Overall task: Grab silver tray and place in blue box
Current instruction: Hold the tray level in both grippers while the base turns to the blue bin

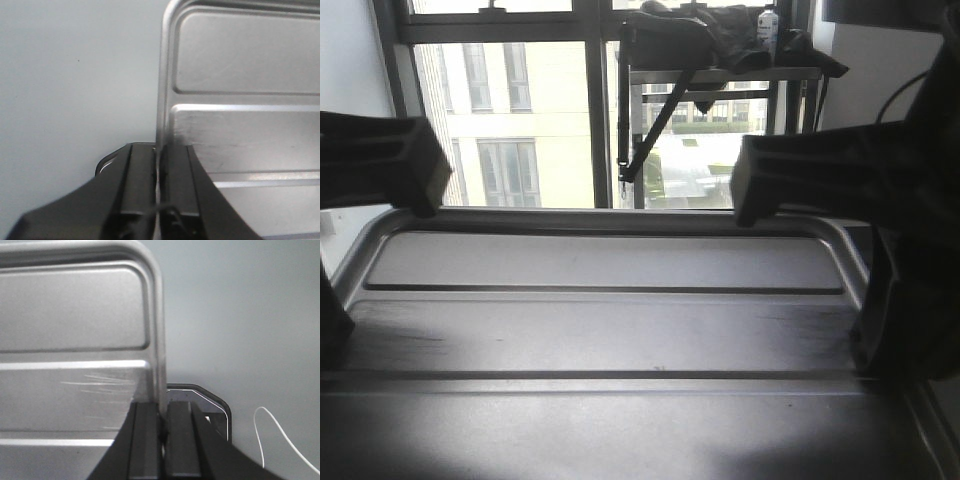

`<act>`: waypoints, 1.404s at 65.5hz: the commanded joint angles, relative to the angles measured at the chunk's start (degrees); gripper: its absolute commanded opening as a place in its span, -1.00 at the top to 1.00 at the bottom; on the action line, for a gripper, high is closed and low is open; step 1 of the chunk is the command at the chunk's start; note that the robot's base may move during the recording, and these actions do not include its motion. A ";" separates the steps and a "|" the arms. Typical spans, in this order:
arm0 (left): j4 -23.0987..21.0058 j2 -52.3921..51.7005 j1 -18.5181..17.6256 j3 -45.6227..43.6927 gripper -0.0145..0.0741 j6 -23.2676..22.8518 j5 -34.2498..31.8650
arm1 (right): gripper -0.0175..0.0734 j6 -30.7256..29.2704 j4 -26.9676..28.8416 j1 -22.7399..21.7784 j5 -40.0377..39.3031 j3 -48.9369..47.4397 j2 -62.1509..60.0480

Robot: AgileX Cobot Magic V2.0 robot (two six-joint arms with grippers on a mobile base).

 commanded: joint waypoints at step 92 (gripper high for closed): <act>1.77 -1.29 -0.47 -1.31 0.69 -0.49 0.14 | 0.49 -0.01 -2.44 0.01 -0.22 -1.44 -1.53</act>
